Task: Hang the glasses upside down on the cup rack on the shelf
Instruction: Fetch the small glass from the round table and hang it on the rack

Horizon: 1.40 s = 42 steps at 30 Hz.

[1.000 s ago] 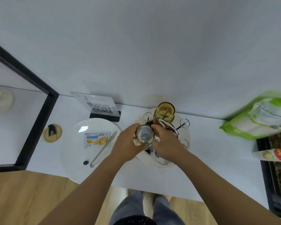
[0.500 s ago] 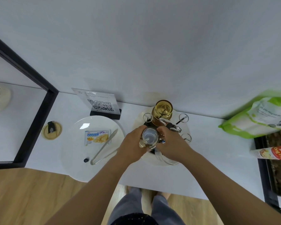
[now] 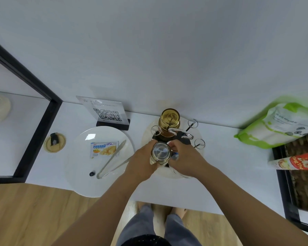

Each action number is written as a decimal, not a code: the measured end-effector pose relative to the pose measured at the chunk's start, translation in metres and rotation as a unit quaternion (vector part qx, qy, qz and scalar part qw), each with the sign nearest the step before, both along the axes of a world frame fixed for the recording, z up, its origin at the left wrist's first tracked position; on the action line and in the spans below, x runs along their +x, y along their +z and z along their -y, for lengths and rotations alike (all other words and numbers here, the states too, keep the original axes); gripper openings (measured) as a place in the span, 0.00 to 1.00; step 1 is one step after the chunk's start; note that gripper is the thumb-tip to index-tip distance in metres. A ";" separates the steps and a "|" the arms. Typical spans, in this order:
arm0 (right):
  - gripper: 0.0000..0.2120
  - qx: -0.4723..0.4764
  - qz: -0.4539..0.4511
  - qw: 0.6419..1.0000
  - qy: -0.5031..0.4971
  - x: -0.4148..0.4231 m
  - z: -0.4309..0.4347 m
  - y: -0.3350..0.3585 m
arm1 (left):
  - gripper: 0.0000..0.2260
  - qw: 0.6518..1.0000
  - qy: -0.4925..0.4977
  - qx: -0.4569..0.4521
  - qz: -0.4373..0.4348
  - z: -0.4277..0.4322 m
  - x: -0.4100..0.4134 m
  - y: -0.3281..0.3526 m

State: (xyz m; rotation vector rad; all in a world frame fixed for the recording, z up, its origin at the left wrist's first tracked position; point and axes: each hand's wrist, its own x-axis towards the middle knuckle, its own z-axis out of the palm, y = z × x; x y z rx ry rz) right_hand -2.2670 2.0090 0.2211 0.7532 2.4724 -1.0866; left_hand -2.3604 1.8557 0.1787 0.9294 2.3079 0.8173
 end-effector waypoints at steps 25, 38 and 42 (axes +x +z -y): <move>0.33 0.027 -0.019 0.999 -0.022 0.013 -0.011 0.016 | 0.37 1.000 0.001 -0.011 -0.004 -0.011 0.001 0.009; 0.27 0.028 -0.054 0.997 -0.046 0.016 -0.013 0.040 | 0.35 1.000 -0.027 -0.007 0.015 -0.019 -0.008 0.034; 0.26 0.038 -0.053 0.996 -0.061 0.021 -0.009 0.052 | 0.29 0.999 -0.025 -0.023 0.005 -0.020 -0.015 0.049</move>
